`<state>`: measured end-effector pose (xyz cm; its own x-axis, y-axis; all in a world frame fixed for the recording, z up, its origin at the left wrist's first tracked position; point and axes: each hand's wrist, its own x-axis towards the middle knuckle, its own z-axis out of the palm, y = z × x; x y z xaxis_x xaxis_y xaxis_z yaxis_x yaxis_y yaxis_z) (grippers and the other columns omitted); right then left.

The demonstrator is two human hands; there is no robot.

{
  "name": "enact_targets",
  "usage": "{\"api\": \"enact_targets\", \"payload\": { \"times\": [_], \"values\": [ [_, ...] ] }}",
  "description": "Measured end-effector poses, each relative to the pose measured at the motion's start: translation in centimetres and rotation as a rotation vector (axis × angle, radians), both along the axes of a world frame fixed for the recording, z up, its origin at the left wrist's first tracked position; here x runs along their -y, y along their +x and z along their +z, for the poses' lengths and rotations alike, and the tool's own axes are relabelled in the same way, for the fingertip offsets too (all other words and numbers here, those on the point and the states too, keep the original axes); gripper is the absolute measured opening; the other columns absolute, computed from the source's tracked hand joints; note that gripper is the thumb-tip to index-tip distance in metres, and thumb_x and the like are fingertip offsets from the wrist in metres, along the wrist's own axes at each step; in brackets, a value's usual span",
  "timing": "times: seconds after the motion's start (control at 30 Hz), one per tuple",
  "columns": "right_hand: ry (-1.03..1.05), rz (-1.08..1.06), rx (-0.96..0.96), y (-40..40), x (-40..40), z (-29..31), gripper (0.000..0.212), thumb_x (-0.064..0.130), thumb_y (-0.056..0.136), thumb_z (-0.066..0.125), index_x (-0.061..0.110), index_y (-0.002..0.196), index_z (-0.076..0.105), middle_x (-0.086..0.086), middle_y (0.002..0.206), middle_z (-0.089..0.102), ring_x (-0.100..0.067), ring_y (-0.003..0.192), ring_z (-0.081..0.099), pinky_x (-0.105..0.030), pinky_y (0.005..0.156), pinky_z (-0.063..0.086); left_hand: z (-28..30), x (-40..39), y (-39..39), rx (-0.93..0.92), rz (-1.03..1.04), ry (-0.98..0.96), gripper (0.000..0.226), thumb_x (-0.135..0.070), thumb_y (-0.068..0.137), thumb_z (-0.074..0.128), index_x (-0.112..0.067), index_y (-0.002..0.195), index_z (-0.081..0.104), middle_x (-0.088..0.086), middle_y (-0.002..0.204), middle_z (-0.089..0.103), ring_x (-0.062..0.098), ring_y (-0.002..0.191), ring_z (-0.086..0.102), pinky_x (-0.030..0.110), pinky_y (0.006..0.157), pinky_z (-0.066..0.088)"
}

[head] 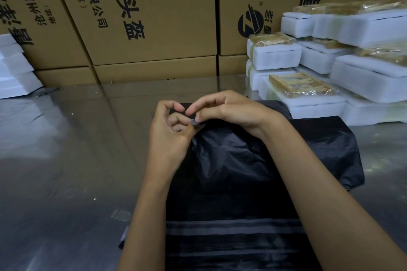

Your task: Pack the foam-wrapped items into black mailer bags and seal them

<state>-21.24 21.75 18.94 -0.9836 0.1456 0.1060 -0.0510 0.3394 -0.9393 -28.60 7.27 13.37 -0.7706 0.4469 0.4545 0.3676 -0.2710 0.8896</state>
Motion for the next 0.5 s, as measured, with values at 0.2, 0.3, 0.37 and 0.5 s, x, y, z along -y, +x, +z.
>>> {"api": "enact_targets", "payload": {
  "times": [0.2,0.3,0.37,0.5],
  "values": [
    [0.038,0.039,0.027,0.08,-0.09,0.08,0.022,0.006,0.088,0.065,0.014,0.104,0.079,0.007,0.083,0.074,-0.002,0.086,0.067,-0.016,0.083,0.048,-0.15,0.15,-0.08,-0.013,0.025,-0.055,0.049,-0.004,0.080,0.079,-0.031,0.097,0.043,-0.002,0.065,0.067,0.010,0.057,0.059,0.028,0.061,0.049],
    [0.058,0.053,0.032,0.23,-0.12,0.13,0.021,0.006,0.088,0.063,0.013,0.100,0.079,0.004,0.086,0.075,-0.002,0.086,0.067,-0.019,0.086,0.048,-0.09,0.21,0.13,-0.021,0.071,-0.082,0.048,-0.007,0.080,0.079,-0.032,0.095,0.040,-0.002,0.062,0.067,0.008,0.054,0.058,0.023,0.056,0.046],
    [0.064,0.069,0.038,0.34,-0.14,0.16,0.020,0.005,0.088,0.063,0.012,0.097,0.080,-0.001,0.089,0.075,-0.006,0.090,0.067,-0.022,0.092,0.050,0.03,0.33,0.32,-0.040,0.102,-0.113,0.048,-0.015,0.078,0.081,-0.033,0.095,0.040,-0.001,0.061,0.067,0.007,0.052,0.057,0.020,0.052,0.045],
    [0.078,0.081,0.044,0.41,-0.03,0.22,0.020,0.003,0.088,0.061,0.013,0.090,0.079,-0.001,0.083,0.072,-0.006,0.085,0.064,-0.019,0.087,0.048,0.18,0.35,0.62,-0.063,0.120,-0.154,0.049,-0.017,0.077,0.082,-0.035,0.095,0.041,-0.001,0.064,0.070,0.011,0.054,0.059,0.029,0.056,0.047]
  ]
}}
